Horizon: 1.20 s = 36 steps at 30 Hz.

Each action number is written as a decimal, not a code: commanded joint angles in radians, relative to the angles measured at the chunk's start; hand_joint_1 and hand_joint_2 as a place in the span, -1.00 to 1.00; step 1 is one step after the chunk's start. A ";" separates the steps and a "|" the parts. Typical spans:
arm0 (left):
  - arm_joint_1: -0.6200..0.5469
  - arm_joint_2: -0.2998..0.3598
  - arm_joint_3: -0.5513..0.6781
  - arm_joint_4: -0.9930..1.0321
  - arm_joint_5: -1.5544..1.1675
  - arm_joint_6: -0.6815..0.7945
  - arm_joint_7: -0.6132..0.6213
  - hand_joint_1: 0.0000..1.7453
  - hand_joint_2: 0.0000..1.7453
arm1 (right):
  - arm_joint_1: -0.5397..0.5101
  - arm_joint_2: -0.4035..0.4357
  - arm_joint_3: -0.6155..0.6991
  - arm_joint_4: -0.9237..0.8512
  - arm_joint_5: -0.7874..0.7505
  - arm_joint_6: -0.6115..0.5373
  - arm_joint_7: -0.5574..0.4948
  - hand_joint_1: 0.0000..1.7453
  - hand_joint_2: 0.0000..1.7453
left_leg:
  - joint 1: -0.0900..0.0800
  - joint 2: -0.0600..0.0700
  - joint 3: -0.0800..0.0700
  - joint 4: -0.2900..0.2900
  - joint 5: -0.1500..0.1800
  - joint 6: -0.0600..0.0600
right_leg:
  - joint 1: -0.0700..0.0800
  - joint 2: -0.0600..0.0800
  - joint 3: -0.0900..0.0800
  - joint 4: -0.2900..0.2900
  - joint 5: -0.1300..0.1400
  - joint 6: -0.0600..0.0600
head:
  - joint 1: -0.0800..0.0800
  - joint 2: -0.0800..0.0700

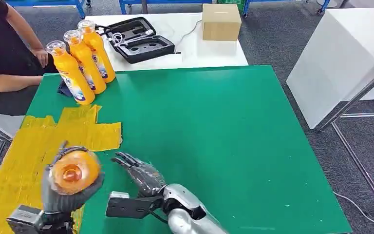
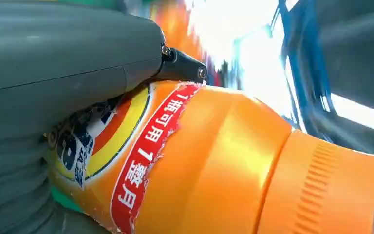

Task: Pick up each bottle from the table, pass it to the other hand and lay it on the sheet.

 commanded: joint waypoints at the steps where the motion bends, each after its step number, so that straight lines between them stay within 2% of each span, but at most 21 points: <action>1: -0.005 -0.007 0.075 -0.071 -0.270 0.253 -0.011 1.00 1.00 | 0.029 -0.118 -0.089 -0.178 -0.016 0.029 0.004 -1.00 -1.00 | 0.001 0.001 -0.001 0.001 0.000 -0.001 | 0.001 -0.002 0.000 0.000 0.000 0.000 | 0.000 0.000; 3: -0.002 0.012 0.061 -0.014 -0.478 0.382 0.040 1.00 1.00 | 0.022 -0.132 -0.084 -0.185 -0.026 0.021 0.002 -1.00 -1.00 | 0.000 -0.001 0.000 0.000 0.000 0.000 | 0.000 -0.003 0.001 0.000 0.000 0.000 | 0.000 0.000; 5: -0.020 0.059 0.027 0.138 -0.678 0.475 0.150 1.00 1.00 | 0.017 -0.166 -0.085 -0.215 -0.046 0.010 -0.007 -1.00 -1.00 | 0.000 0.001 0.001 -0.001 0.001 0.000 | 0.000 -0.001 0.001 -0.001 0.000 0.000 | 0.000 0.000; 7: -0.036 0.082 0.017 0.222 -0.763 0.505 0.203 1.00 1.00 | 0.022 -0.178 -0.092 -0.232 -0.058 0.009 -0.013 -1.00 -1.00 | 0.000 -0.003 0.002 -0.003 0.002 0.000 | 0.000 -0.005 0.004 -0.003 0.001 0.000 | 0.000 0.000; 9: -0.084 0.108 0.030 0.398 -0.907 0.455 0.328 1.00 1.00 | 0.035 -0.203 -0.102 -0.277 -0.061 -0.001 -0.020 -1.00 -1.00 | -0.001 -0.003 0.002 -0.003 0.002 0.000 | -0.001 -0.005 0.003 -0.003 0.001 0.000 | 0.000 0.000; 13: -0.171 0.140 0.038 0.712 -0.972 0.430 0.374 1.00 1.00 | 0.052 -0.233 -0.127 -0.321 -0.071 0.004 -0.037 -1.00 -1.00 | -0.002 -0.004 0.004 -0.004 0.003 0.000 | -0.002 -0.006 0.004 -0.003 0.000 0.000 | 0.000 0.000; 16: -0.192 0.137 0.022 0.797 -1.012 0.430 0.387 1.00 1.00 | 0.051 -0.230 -0.135 -0.311 -0.071 0.011 -0.046 -1.00 -1.00 | -0.001 -0.002 0.004 -0.003 0.002 0.000 | -0.001 -0.005 0.004 -0.003 0.001 0.000 | 0.000 0.000; 19: -0.191 0.132 -0.002 0.787 -1.025 0.392 0.397 1.00 1.00 | 0.046 -0.224 -0.134 -0.300 -0.068 0.014 -0.048 -1.00 -1.00 | -0.001 -0.001 0.002 -0.002 0.001 0.000 | -0.001 -0.003 0.002 -0.002 0.000 0.000 | 0.000 0.000; 20: -0.181 0.129 -0.004 0.752 -0.979 0.371 0.376 0.88 1.00 | 0.051 -0.222 -0.136 -0.300 -0.066 0.014 -0.049 -1.00 -1.00 | -0.001 -0.001 0.002 -0.001 0.001 0.000 | -0.001 -0.004 0.002 -0.001 0.000 0.000 | 0.000 0.000; 21: -0.177 0.129 -0.007 0.735 -0.974 0.367 0.376 0.88 1.00 | 0.051 -0.221 -0.134 -0.301 -0.065 0.015 -0.049 -1.00 -1.00 | 0.000 -0.001 0.001 -0.001 0.001 0.000 | 0.000 -0.003 0.001 -0.001 0.000 0.000 | 0.000 0.000; 22: -0.168 0.128 -0.012 0.703 -0.958 0.355 0.370 -1.00 1.00 | 0.055 -0.221 -0.134 -0.303 -0.063 0.015 -0.048 -1.00 -1.00 | -0.001 -0.001 0.001 -0.001 0.001 0.000 | -0.001 -0.003 0.002 -0.001 0.000 0.000 | 0.000 0.000; 24: -0.143 0.131 -0.019 0.627 -0.896 0.327 0.339 -1.00 1.00 | 0.068 -0.225 -0.135 -0.306 -0.059 0.015 -0.048 -1.00 -1.00 | -0.001 -0.001 0.001 0.000 0.001 -0.001 | -0.001 -0.004 0.003 -0.001 0.001 0.000 | 0.000 0.000; 28: -0.135 0.132 -0.020 0.604 -0.884 0.320 0.333 -1.00 1.00 | 0.071 -0.227 -0.135 -0.307 -0.056 0.014 -0.048 -1.00 -1.00 | 0.000 0.000 0.001 0.000 0.001 -0.001 | -0.001 -0.003 0.002 0.000 0.001 0.000 | 0.000 0.000; 36: -0.028 0.118 -0.015 0.298 -0.577 0.245 0.163 -1.00 1.00 | 0.130 -0.237 -0.161 -0.332 -0.035 0.001 -0.055 -1.00 -1.00 | 0.000 0.000 0.000 0.002 0.000 -0.001 | 0.000 -0.004 0.002 0.000 -0.001 0.000 | 0.000 0.000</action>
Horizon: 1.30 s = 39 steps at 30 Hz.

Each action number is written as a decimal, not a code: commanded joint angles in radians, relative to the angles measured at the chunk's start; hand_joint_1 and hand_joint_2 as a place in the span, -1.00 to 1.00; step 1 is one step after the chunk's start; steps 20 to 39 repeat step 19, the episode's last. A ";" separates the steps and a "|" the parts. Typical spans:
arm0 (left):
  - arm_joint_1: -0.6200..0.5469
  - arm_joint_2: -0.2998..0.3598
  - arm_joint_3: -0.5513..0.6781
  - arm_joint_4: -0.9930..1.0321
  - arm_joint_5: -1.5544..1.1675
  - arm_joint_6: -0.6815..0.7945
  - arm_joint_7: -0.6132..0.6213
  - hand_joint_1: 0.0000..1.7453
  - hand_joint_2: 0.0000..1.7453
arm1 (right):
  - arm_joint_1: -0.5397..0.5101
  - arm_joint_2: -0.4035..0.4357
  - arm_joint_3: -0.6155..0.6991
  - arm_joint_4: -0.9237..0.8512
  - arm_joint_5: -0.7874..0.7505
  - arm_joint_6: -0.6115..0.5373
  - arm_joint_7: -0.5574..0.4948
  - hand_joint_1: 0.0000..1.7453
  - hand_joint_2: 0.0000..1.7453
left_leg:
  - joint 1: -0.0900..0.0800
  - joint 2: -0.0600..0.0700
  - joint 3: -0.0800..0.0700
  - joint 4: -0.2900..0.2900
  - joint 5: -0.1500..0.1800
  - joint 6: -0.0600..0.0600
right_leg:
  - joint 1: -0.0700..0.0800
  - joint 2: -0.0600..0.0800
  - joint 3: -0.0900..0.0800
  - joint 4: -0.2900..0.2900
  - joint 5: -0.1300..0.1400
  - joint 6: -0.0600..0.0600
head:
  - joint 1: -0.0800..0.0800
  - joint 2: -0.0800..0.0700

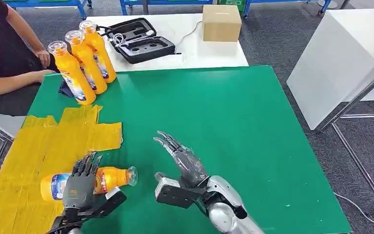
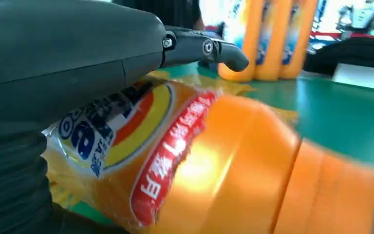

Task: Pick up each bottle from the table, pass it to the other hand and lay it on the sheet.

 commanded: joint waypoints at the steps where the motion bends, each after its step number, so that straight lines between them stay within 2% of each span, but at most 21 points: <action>1: 0.095 -0.002 -0.014 -0.255 0.233 -0.081 -0.114 -1.00 1.00 | 0.036 -0.034 -0.028 -0.014 0.015 -0.007 -0.009 -1.00 -1.00 | 0.001 0.002 -0.002 0.001 -0.001 0.000 | 0.001 0.000 -0.002 0.000 -0.001 0.000 | 0.000 0.000; 13: 0.094 -0.001 -0.014 -0.260 0.233 -0.086 -0.111 -1.00 1.00 | 0.037 -0.035 -0.028 -0.015 0.016 -0.007 -0.009 -1.00 -1.00 | 0.001 0.002 -0.004 0.001 0.000 -0.001 | 0.001 -0.001 -0.003 0.000 0.000 0.000 | 0.000 0.000; 14: 0.090 -0.031 0.013 -0.281 0.350 -0.064 -0.177 -1.00 1.00 | 0.049 -0.028 -0.034 -0.023 0.019 -0.010 -0.011 -1.00 -1.00 | 0.001 0.001 -0.003 0.000 0.000 0.000 | 0.001 -0.001 -0.003 0.000 0.000 0.000 | 0.000 0.000; 15: 0.091 -0.071 0.038 -0.356 0.526 -0.071 -0.266 -1.00 -1.00 | 0.066 -0.021 -0.035 -0.036 0.027 -0.015 -0.022 -1.00 -1.00 | 0.001 0.001 -0.003 0.000 0.000 0.000 | 0.001 -0.001 -0.003 0.000 0.000 0.000 | 0.000 0.000; 19: 0.098 -0.174 0.113 -0.594 0.816 -0.165 -0.316 -1.00 -1.00 | 0.145 0.063 -0.038 -0.120 0.086 -0.110 -0.092 -1.00 -1.00 | 0.002 0.000 -0.007 0.004 -0.001 -0.001 | 0.002 -0.002 -0.005 0.002 -0.001 0.000 | 0.000 0.000; 39: 0.098 -0.174 0.113 -0.594 0.816 -0.165 -0.316 -1.00 -1.00 | 0.145 0.063 -0.038 -0.120 0.086 -0.110 -0.092 -1.00 -1.00 | 0.002 0.000 -0.007 0.004 -0.001 -0.001 | 0.002 -0.002 -0.005 0.002 -0.001 0.000 | 0.000 0.000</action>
